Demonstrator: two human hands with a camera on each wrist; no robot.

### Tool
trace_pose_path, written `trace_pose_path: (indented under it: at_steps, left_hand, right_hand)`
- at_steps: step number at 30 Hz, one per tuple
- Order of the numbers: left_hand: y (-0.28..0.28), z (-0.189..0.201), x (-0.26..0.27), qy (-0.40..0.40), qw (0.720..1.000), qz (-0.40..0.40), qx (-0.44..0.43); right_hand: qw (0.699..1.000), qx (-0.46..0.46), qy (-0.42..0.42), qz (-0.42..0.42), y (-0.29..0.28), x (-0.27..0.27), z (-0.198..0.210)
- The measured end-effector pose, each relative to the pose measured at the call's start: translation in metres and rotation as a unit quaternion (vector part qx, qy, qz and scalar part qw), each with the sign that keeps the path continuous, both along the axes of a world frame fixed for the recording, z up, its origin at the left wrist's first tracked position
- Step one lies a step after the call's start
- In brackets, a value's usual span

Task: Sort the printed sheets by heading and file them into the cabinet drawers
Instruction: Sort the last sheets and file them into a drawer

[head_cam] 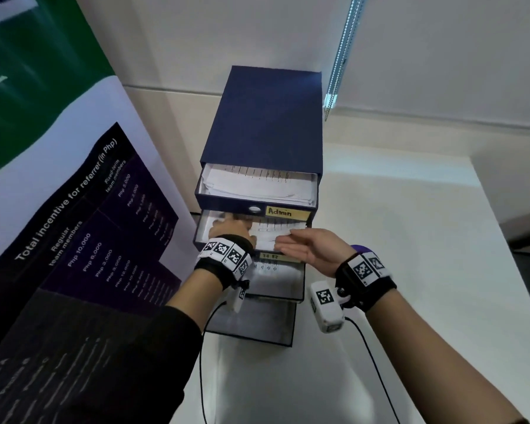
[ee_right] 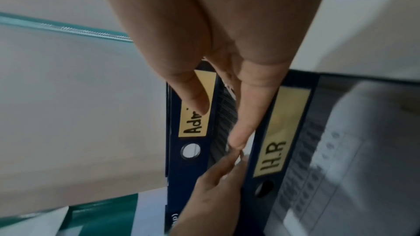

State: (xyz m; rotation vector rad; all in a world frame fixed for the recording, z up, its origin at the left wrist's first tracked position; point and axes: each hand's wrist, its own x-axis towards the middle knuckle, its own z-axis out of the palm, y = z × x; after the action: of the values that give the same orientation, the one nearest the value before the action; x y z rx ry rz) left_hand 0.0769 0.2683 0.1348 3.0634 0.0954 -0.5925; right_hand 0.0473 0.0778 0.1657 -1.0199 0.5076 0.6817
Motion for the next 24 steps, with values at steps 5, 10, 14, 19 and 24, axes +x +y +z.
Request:
trace_pose_path:
  at_steps: [5,10,14,19,24]
  left_hand:
    - [0.007,0.010,-0.007,-0.006,0.998,0.018,-0.058]
    - [0.037,0.020,-0.056,-0.213,0.911,0.143,-0.323]
    - [0.059,0.003,-0.108,-0.333,0.832,0.261,-0.358]
    - [0.061,-0.042,-0.164,-0.173,0.715,0.553,-0.392]
    - [0.037,-0.078,-0.195,0.110,0.380,0.679,-0.619]
  right_hand:
    - [0.981,-0.164,-0.091,0.059,-0.017,-0.010,0.011]
    - [0.867,-0.394,-0.299,0.066,-0.036,-0.011,0.031]
    - [0.733,-0.501,-0.460,0.013,-0.032,0.001,0.040]
    - [0.694,-0.508,-0.506,0.070,-0.004,0.003,0.023]
    - [0.624,-0.571,-0.525,0.096,0.007,-0.002,0.014]
